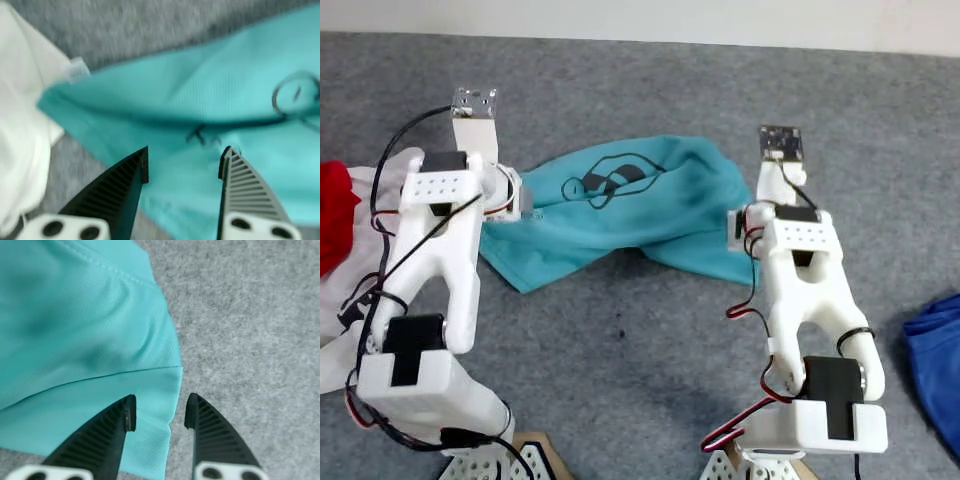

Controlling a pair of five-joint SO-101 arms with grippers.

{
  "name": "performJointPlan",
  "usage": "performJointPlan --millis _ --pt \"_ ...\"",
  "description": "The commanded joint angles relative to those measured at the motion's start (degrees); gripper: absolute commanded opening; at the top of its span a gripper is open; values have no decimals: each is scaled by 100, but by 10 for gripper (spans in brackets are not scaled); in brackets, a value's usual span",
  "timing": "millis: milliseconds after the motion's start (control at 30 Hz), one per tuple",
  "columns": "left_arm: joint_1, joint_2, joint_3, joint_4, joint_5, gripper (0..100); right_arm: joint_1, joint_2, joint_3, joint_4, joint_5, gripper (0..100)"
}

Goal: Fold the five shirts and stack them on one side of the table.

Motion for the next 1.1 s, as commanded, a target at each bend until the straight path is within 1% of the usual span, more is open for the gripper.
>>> performJointPlan --millis 0,133,267,367,467,567,700,833,933,1067 --pt "31 -989 -75 580 -18 245 -31 -303 198 -400 -44 173" --pt "145 -2580 804 677 -18 245 -31 -330 259 -409 -44 173" --pt "549 -4066 2167 659 -18 243 -31 -330 295 -409 -44 173" --pt "743 -4488 3125 519 -35 242 -31 -330 295 -409 -44 173" --pt "734 -4365 3530 211 -35 242 -31 -330 295 -409 -44 173" --pt "752 -3829 3547 105 -18 242 -31 -330 295 -409 -44 173" --pt "716 -2765 3152 -141 -18 242 -31 -321 295 -409 -44 173" --pt "532 -1842 2703 -536 -18 242 -31 -303 295 -409 -35 173" --pt "453 -1358 2404 -668 -18 242 -31 -295 286 -409 -35 173" --pt "338 -1103 2149 -668 -18 242 -31 -286 286 -409 -35 173"
